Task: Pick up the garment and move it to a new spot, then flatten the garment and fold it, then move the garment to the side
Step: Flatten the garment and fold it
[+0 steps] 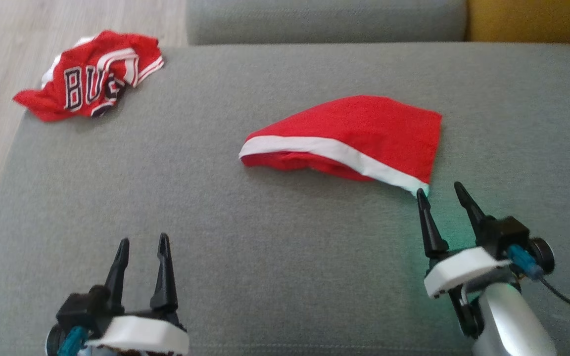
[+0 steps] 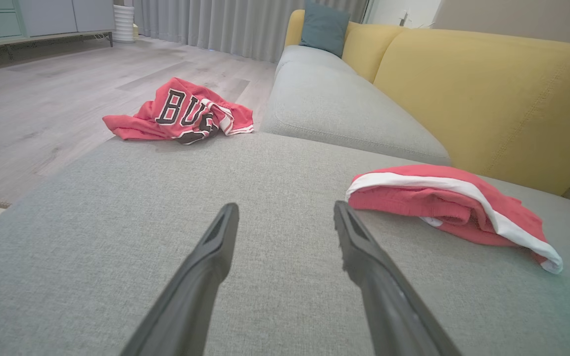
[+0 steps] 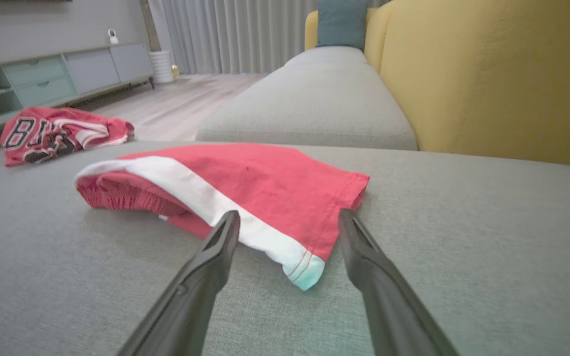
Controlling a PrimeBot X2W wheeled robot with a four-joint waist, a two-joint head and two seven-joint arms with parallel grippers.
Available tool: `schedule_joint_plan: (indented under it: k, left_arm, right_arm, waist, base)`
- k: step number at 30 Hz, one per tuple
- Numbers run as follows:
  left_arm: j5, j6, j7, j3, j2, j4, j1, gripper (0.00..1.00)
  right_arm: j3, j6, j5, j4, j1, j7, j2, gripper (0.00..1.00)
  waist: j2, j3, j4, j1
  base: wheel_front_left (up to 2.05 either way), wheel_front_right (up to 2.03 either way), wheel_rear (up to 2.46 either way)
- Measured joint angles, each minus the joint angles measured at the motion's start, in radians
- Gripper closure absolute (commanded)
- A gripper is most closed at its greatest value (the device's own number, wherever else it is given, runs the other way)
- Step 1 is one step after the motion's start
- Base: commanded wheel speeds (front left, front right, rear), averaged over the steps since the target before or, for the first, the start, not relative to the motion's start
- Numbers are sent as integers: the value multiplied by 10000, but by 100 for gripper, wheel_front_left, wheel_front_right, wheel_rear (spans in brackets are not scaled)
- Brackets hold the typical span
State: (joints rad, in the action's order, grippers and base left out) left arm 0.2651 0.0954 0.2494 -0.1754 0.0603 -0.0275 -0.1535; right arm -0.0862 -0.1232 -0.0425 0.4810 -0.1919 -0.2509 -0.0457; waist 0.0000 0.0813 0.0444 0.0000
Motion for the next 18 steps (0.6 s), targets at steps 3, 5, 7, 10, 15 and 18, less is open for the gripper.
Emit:
schedule_joint_plan:
  k: [3,5,7,10,15,18]
  left_arm:
    - [-12,-81,0,-38,-21,-8,257,0]
    - [-46,-88,0,-73,-29,-31,406,0]
    - [-54,-88,0,-100,-33,-42,509,0]
    - [17,-67,0,-194,-38,-42,647,0]
    - [21,19,0,-359,-48,-42,788,0]
    - [111,113,0,-359,-48,-40,786,0]
  right_arm:
    - [81,0,370,993,-642,0,0,0]
    - [219,0,648,1570,-1017,0,-2,0]
    - [378,0,869,2075,-1358,0,-10,0]
    - [723,0,1302,2579,-1763,0,-10,0]
    - [1024,0,1586,2940,-2108,0,-15,60]
    - [1120,0,1615,2869,-2210,0,-15,100]
  waist:
    - [0,312,211,0]
    - [0,513,380,0]
    - [0,708,544,0]
    - [0,975,766,0]
    - [0,1235,982,0]
    - [0,1340,1008,0]
  base:
    - [0,0,0]
    - [0,0,0]
    - [0,0,0]
    - [0,0,0]
    - [0,0,0]
    - [0,0,0]
